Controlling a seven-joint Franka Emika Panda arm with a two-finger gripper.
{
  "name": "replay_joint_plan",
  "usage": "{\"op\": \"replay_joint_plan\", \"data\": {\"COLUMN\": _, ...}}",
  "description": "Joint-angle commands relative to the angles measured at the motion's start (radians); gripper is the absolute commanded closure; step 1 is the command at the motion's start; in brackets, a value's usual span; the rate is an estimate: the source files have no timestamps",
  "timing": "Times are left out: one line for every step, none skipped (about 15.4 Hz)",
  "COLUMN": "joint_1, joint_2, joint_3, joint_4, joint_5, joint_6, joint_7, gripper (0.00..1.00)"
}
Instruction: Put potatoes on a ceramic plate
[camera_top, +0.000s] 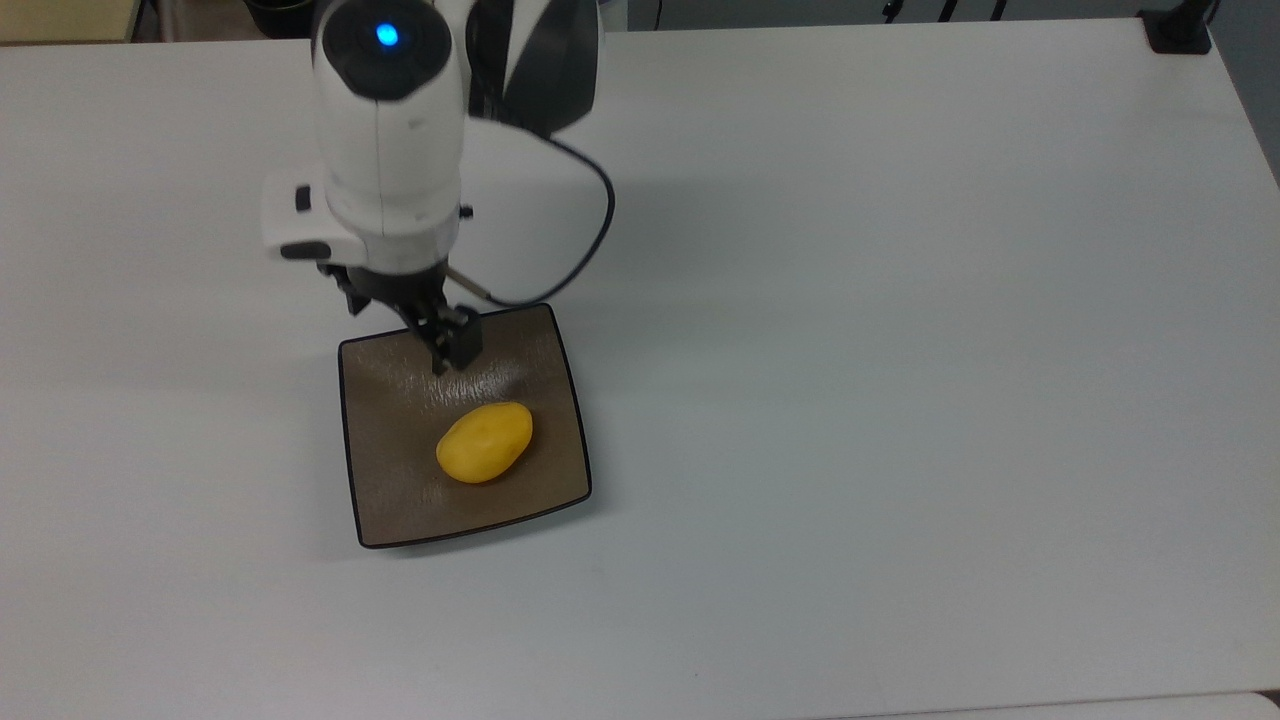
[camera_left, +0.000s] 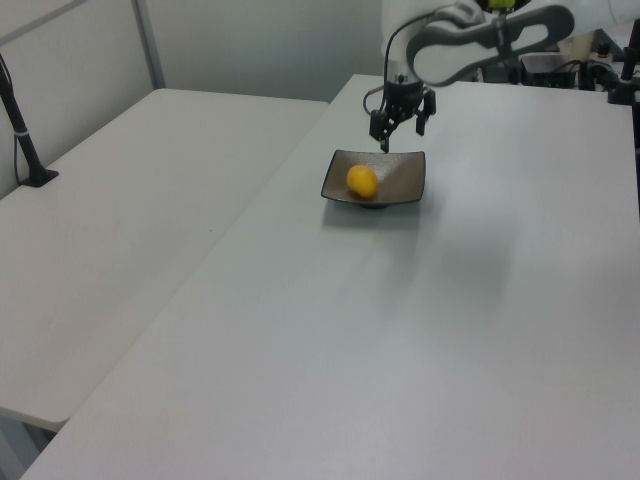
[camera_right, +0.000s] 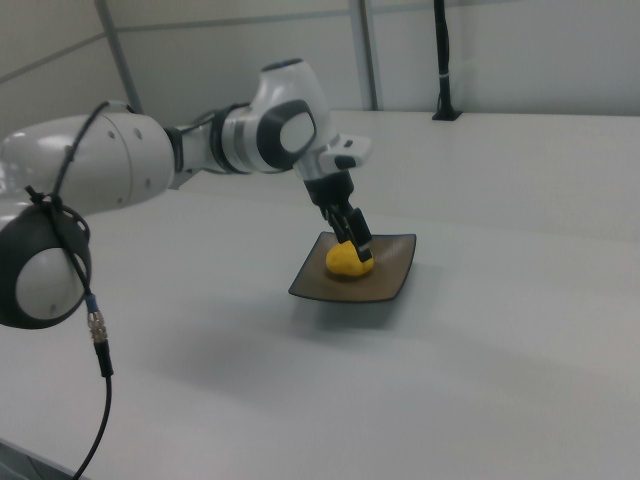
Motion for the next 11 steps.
{"op": "replay_joint_plan", "data": {"joint_1": -0.002, "joint_2": -0.137, "joint_3": 0.007, "joint_4": -0.074, "joint_5": 0.036, "joint_6": -0.122, "joint_7": -0.155, "gripper": 0.00}}
{"op": "replay_joint_plan", "data": {"joint_1": 0.000, "joint_2": -0.162, "joint_3": 0.007, "joint_4": -0.094, "joint_5": 0.036, "joint_6": -0.150, "joint_7": -0.192, "gripper": 0.00}}
{"op": "replay_joint_plan", "data": {"joint_1": 0.010, "joint_2": -0.177, "joint_3": 0.007, "joint_4": -0.105, "joint_5": 0.036, "joint_6": -0.180, "joint_7": -0.227, "gripper": 0.00}}
{"op": "replay_joint_plan", "data": {"joint_1": 0.029, "joint_2": -0.187, "joint_3": 0.007, "joint_4": -0.110, "joint_5": 0.035, "joint_6": -0.214, "joint_7": -0.264, "gripper": 0.00}}
{"op": "replay_joint_plan", "data": {"joint_1": 0.038, "joint_2": -0.200, "joint_3": 0.007, "joint_4": -0.123, "joint_5": 0.035, "joint_6": -0.245, "joint_7": -0.296, "gripper": 0.00}}
{"op": "replay_joint_plan", "data": {"joint_1": 0.046, "joint_2": -0.226, "joint_3": 0.007, "joint_4": -0.154, "joint_5": 0.035, "joint_6": -0.253, "joint_7": -0.327, "gripper": 0.00}}
{"op": "replay_joint_plan", "data": {"joint_1": 0.065, "joint_2": -0.265, "joint_3": 0.007, "joint_4": -0.201, "joint_5": 0.033, "joint_6": -0.251, "joint_7": -0.359, "gripper": 0.00}}
{"op": "replay_joint_plan", "data": {"joint_1": 0.091, "joint_2": -0.330, "joint_3": 0.004, "joint_4": -0.287, "joint_5": 0.033, "joint_6": -0.242, "joint_7": -0.408, "gripper": 0.00}}
{"op": "replay_joint_plan", "data": {"joint_1": 0.128, "joint_2": -0.384, "joint_3": -0.006, "joint_4": -0.348, "joint_5": 0.033, "joint_6": -0.236, "joint_7": -0.434, "gripper": 0.00}}
{"op": "replay_joint_plan", "data": {"joint_1": 0.144, "joint_2": -0.426, "joint_3": -0.010, "joint_4": -0.390, "joint_5": 0.033, "joint_6": -0.234, "joint_7": -0.434, "gripper": 0.00}}
{"op": "replay_joint_plan", "data": {"joint_1": 0.150, "joint_2": -0.472, "joint_3": -0.010, "joint_4": -0.436, "joint_5": 0.036, "joint_6": -0.228, "joint_7": -0.434, "gripper": 0.00}}
